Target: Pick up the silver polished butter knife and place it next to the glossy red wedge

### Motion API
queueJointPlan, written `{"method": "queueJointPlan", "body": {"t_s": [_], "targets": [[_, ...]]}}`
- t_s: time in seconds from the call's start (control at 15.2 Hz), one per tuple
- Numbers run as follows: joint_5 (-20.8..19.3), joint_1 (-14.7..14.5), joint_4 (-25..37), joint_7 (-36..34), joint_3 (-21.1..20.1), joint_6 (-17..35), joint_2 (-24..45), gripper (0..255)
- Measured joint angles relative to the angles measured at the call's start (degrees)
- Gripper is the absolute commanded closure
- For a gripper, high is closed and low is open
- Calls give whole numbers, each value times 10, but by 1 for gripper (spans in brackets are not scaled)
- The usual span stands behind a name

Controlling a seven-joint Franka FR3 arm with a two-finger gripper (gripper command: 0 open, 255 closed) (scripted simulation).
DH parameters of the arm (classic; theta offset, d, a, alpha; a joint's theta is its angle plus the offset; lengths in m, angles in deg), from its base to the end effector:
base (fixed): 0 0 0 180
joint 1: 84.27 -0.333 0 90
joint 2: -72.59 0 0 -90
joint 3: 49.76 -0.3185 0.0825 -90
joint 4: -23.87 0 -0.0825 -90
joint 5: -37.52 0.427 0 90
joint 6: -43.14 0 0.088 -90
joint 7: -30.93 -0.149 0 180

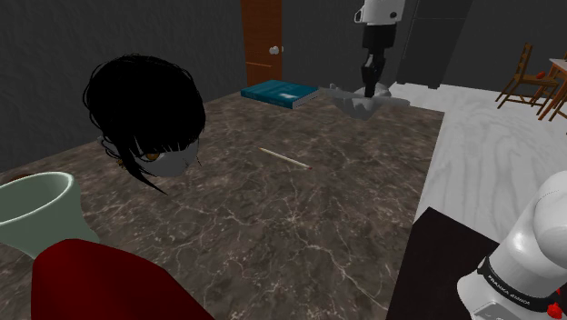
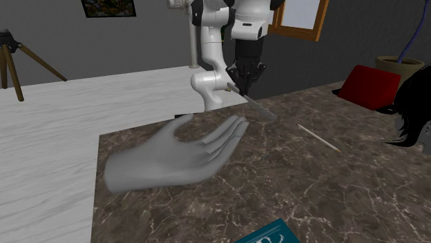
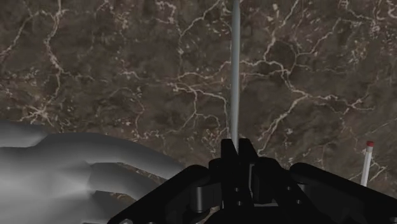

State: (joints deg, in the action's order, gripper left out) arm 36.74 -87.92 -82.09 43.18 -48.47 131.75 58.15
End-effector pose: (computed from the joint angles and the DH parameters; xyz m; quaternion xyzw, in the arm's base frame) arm 0.5095 0.0179 0.5798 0.9915 0.1275 -0.0257 0.0018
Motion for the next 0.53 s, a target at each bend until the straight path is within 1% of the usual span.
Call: {"method": "queueJointPlan", "body": {"t_s": [0.53], "targets": [[0, 0, 84, 1, 0, -66, 18, 255]]}}
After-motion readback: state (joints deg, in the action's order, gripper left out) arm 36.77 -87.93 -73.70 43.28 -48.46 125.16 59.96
